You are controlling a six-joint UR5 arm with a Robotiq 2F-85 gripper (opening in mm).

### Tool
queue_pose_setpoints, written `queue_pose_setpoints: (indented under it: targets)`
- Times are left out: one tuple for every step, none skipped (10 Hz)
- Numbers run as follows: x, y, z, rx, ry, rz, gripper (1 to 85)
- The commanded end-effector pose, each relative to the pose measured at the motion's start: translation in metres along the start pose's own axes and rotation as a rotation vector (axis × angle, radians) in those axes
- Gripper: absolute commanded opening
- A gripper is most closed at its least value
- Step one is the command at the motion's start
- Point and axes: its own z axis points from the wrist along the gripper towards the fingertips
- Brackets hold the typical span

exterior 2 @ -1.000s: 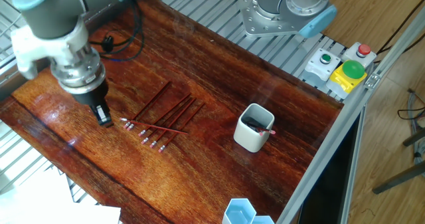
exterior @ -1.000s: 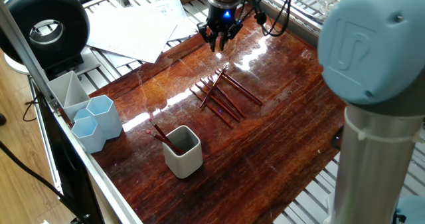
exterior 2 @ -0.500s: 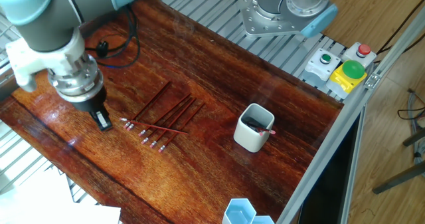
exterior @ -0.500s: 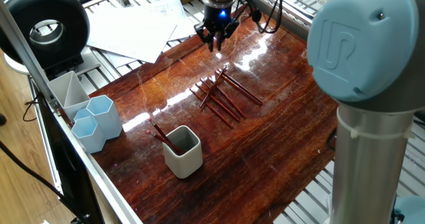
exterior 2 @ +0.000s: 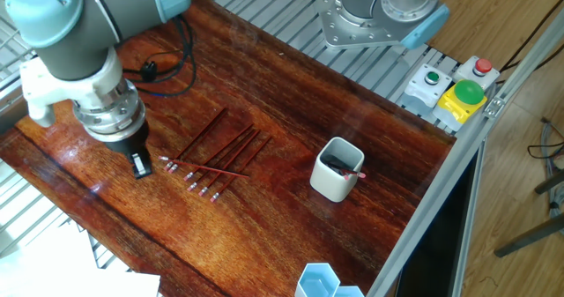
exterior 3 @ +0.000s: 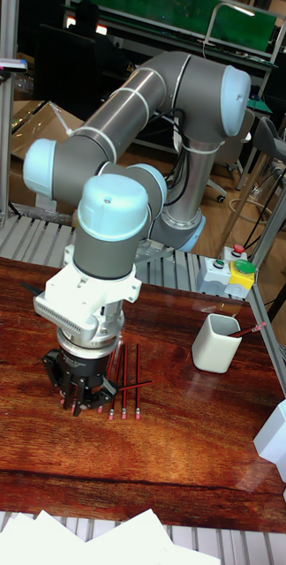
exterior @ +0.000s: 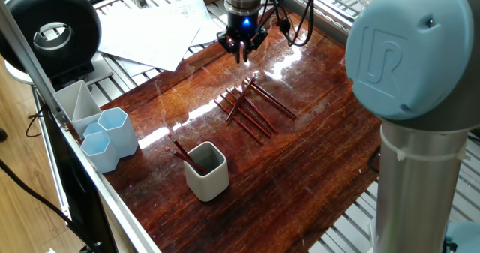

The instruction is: Put the pen into the pen holder

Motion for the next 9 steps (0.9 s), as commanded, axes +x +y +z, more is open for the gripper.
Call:
queue_pose_setpoints:
  targets:
    - [0.009, 0.004, -0.006, -0.018, 0.017, 0.032, 24.0]
    - [0.014, 0.01, -0.013, -0.043, 0.032, 0.032, 24.0]
    - [0.018, 0.011, -0.018, -0.05, 0.036, 0.032, 25.7]
    - [0.019, 0.01, -0.023, -0.053, 0.027, 0.031, 29.3]
    - [0.023, 0.011, -0.028, -0.068, 0.026, 0.017, 34.0]
    - [0.027, 0.017, -0.033, -0.102, 0.029, 0.01, 42.0]
    - [0.033, 0.01, -0.035, -0.102, 0.029, 0.008, 49.3]
    - [0.036, -0.002, -0.031, -0.1, 0.017, 0.032, 49.3]
    - [0.038, -0.008, -0.028, -0.099, 0.013, 0.032, 52.3]
